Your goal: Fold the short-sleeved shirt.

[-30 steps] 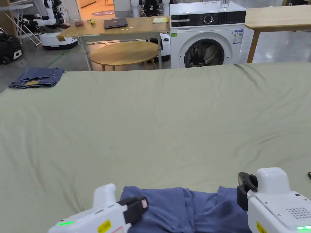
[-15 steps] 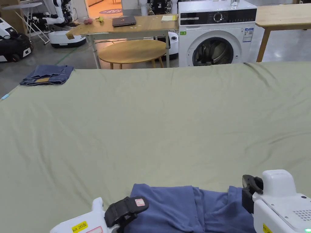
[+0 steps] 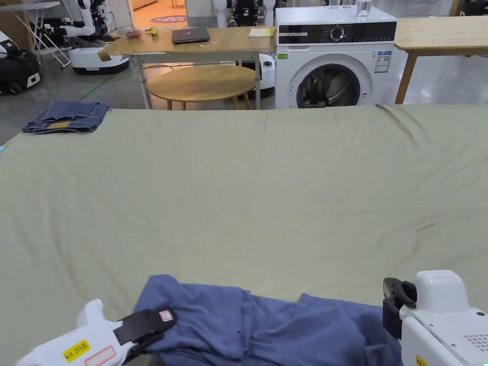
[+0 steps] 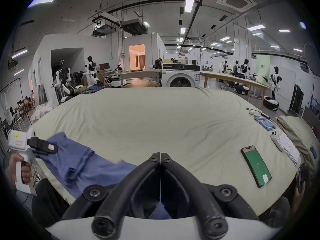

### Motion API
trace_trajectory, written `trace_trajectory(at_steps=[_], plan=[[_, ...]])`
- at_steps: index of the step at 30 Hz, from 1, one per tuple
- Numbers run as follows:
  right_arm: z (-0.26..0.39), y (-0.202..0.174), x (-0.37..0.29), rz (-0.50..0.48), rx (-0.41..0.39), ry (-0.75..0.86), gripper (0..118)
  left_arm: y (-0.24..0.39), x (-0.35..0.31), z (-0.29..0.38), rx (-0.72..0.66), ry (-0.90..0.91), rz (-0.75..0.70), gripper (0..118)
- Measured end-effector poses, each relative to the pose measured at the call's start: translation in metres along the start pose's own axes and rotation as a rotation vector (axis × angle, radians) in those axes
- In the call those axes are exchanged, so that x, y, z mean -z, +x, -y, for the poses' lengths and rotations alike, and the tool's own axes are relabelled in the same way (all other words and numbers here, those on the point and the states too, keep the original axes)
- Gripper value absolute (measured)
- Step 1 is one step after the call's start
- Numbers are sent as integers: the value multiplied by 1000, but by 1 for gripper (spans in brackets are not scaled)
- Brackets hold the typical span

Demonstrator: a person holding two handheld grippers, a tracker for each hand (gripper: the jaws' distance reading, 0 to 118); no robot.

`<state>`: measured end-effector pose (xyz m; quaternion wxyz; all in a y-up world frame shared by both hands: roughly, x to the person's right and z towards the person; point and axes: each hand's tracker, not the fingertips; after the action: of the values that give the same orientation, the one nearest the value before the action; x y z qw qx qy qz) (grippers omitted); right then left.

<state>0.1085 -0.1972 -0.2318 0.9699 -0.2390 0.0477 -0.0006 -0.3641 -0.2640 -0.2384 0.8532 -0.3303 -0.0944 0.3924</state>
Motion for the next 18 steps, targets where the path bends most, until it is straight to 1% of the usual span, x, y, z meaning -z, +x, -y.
trace_trajectory(at_steps=[2,3,4,9,12,14,16,18], plan=[[-1,-3,1,-4,-8,1,0,15,-18,-8,144,26,-108,7],[-2,-4,2,-6,-8,1,0,22,-22,-10,174,37,-120,7],[-3,-5,2,-9,-9,3,0,36,-25,-8,237,43,-135,7],[-6,3,-1,9,-8,10,0,135,-8,35,649,21,-135,7],[-6,16,-7,35,-6,14,0,193,26,83,905,-49,-124,7],[-5,24,-11,49,0,14,0,218,55,122,1045,-115,-152,7],[-3,31,-14,60,10,14,0,230,90,165,1173,-183,-189,7],[-1,36,-16,71,12,12,0,229,118,199,1310,-202,-238,8]])
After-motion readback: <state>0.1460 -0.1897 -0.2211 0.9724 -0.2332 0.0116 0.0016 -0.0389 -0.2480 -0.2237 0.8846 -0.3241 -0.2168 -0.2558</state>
